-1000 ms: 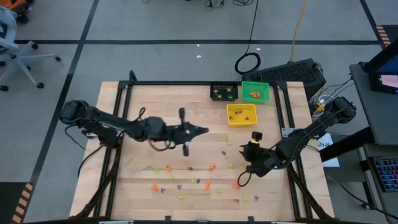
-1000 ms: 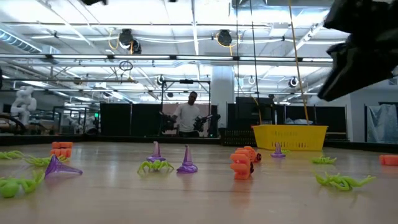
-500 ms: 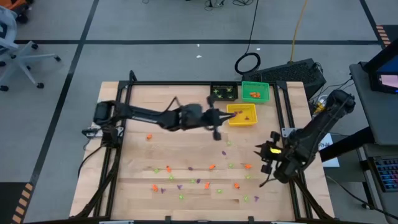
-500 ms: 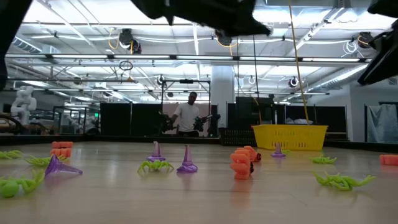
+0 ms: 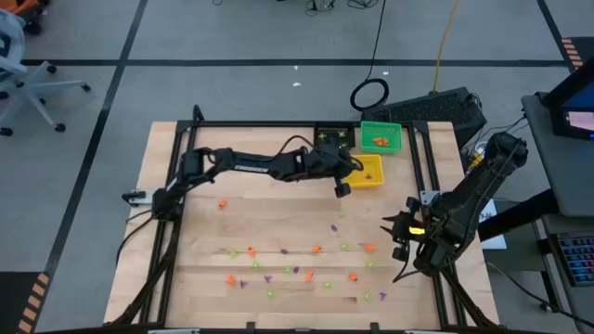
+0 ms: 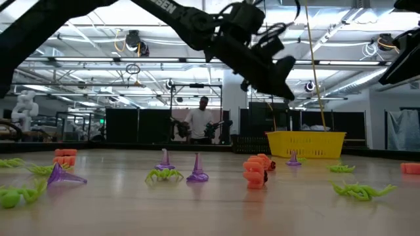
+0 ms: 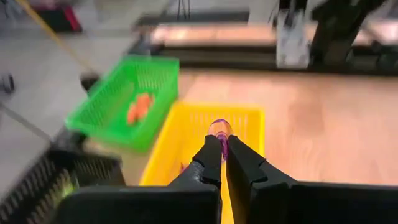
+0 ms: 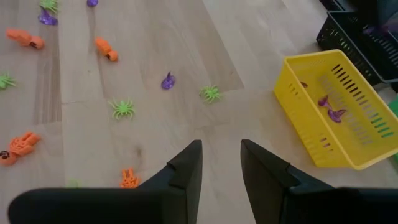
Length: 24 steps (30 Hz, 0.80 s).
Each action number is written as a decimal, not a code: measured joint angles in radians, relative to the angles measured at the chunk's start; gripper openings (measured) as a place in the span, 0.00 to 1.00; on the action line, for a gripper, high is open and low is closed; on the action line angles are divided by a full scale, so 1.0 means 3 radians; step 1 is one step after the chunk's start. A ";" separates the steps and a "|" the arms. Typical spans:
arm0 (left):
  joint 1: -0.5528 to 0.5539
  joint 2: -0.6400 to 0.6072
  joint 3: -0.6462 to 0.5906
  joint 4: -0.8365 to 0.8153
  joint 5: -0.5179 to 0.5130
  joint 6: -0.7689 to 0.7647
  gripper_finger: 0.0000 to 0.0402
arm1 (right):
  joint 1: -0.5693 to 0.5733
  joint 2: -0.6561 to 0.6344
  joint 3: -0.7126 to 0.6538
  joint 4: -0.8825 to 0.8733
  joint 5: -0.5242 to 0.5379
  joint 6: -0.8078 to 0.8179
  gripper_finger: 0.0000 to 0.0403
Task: Sort Halloween decoration
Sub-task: Put the violet witch hat toy into the yellow basket, then put the orange skeleton toy into the green basket
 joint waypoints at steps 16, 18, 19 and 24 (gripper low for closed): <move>0.0125 0.0132 0.0055 -0.0373 0.0020 -0.0540 0.19 | -0.0001 0.0003 0.0001 0.0092 0.0085 -0.0078 0.24; 0.0126 0.0134 0.0053 -0.0384 0.0034 -0.0539 0.26 | -0.0001 0.0003 0.0001 0.0093 0.0086 -0.0079 0.24; 0.0125 0.0134 0.0053 -0.0379 0.0044 -0.0537 0.30 | -0.0001 0.0003 0.0001 0.0093 0.0085 -0.0079 0.24; 0.0108 0.0002 0.0051 -0.0743 0.0058 -0.0609 0.38 | -0.0001 0.0003 0.0001 0.0105 0.0086 -0.0059 0.24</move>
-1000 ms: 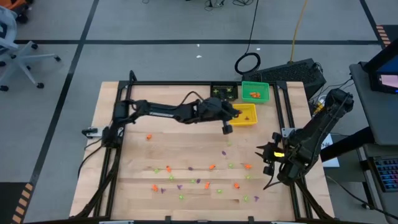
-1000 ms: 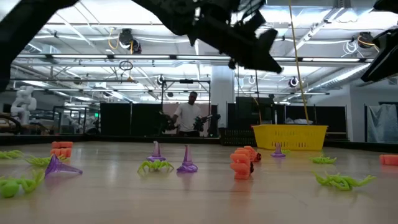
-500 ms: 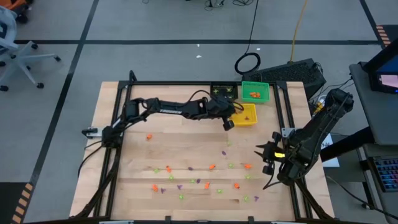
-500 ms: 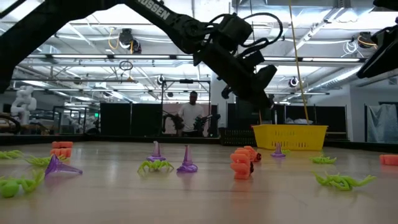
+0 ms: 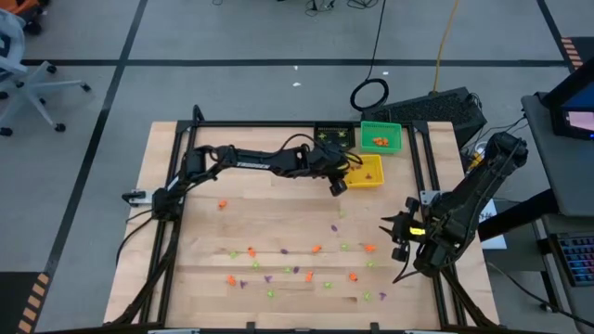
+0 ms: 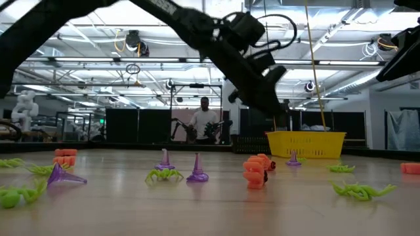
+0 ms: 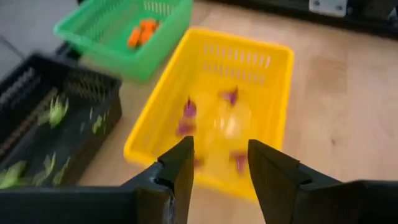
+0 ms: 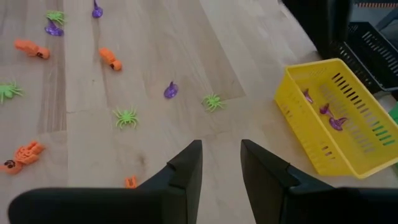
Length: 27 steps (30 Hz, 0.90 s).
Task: Sort Halloween decoration
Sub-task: Put the orange skeleton toy into the green basket
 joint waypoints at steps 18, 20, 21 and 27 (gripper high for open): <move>-0.1563 -0.1074 -0.1008 -0.0754 -0.0699 -0.0206 0.28 | 0.0011 0.0669 0.0003 0.0862 -0.0937 0.0008 0.29; -0.1752 -0.1117 -0.1092 -0.0676 -0.0851 -0.0270 0.28 | 0.0007 0.0753 0.0003 0.0810 -0.1133 0.0065 0.33; -0.1833 -0.1122 -0.1123 -0.0704 -0.0919 -0.0295 0.28 | 0.0003 0.0795 0.0003 0.0804 -0.1204 0.0066 0.34; -0.2194 -0.1118 -0.1137 -0.0621 -0.1191 -0.0370 0.28 | -0.0005 0.0908 0.0003 0.0848 -0.1313 0.0000 0.42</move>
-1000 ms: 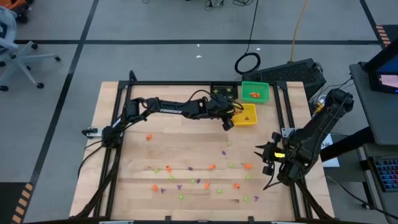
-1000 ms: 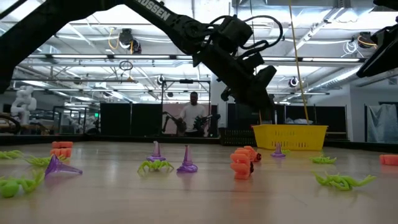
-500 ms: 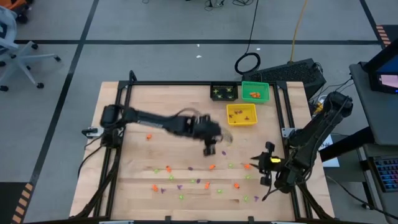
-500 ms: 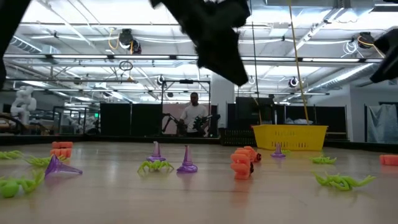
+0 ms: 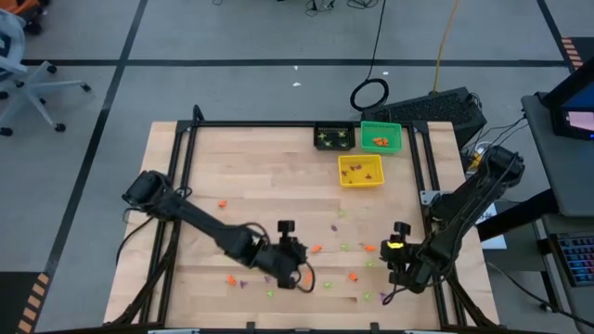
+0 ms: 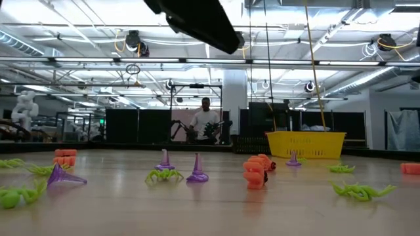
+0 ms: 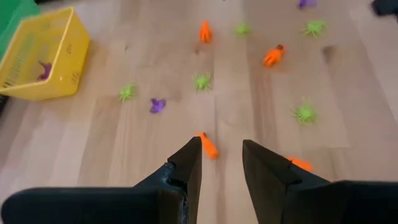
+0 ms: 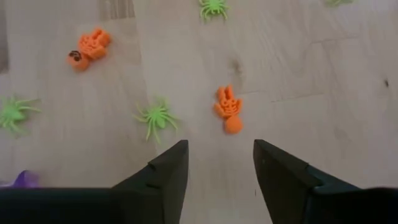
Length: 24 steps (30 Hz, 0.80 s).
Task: Sort Halloween decoration
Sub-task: Put the orange skeleton toy into the green basket
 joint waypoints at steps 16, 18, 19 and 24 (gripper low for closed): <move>-0.0252 0.0002 -0.0586 0.0957 -0.0322 0.0289 0.28 | -0.0302 0.0118 -0.0001 0.0144 -0.0125 -0.0472 0.42; -0.0217 0.0003 -0.0719 0.1149 -0.0250 0.0290 0.28 | -0.0374 0.0118 -0.0001 0.0145 -0.0182 -0.0536 0.42; -0.0200 0.0004 -0.0761 0.1212 -0.0233 0.0291 0.28 | -0.0410 0.0118 -0.0008 0.0158 -0.0187 -0.0551 0.42; -0.0156 0.0003 -0.0771 0.1325 -0.0215 0.0289 0.28 | -0.0550 0.0119 -0.0192 0.0301 -0.0331 -0.0613 0.42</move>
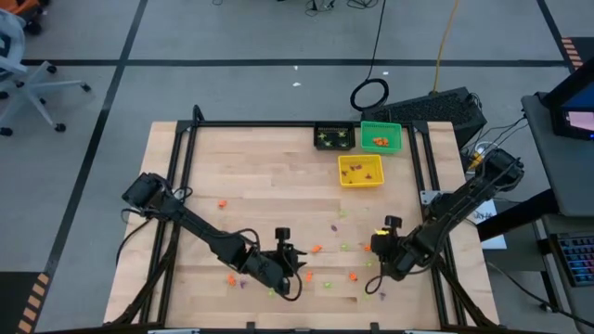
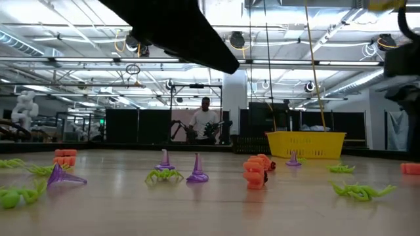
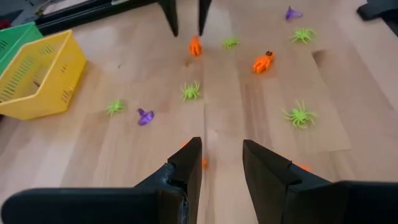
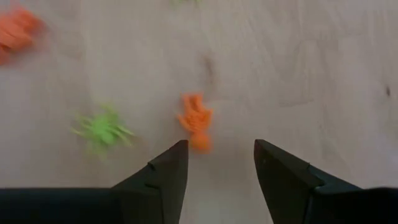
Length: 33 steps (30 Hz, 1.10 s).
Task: Sort Halloween decoration
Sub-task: Put the orange skeleton toy into the green basket
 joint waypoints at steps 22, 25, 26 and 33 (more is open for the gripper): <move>-0.0022 0.0000 0.0000 0.0385 0.0107 0.0086 0.28 | -0.0077 -0.0004 -0.0298 0.0666 -0.0181 -0.0153 0.29; -0.0022 0.0000 0.0000 0.0386 0.0107 0.0085 0.28 | -0.0077 -0.0003 -0.0298 0.0680 -0.0184 -0.0185 0.20; -0.0022 0.0000 0.0000 0.0386 0.0107 0.0084 0.28 | -0.0077 -0.0002 -0.0298 0.0685 -0.0177 -0.0188 0.17; -0.0022 0.0000 0.0000 0.0405 0.0104 0.0062 0.28 | -0.0077 0.0000 -0.0298 0.0733 -0.0129 -0.0295 0.02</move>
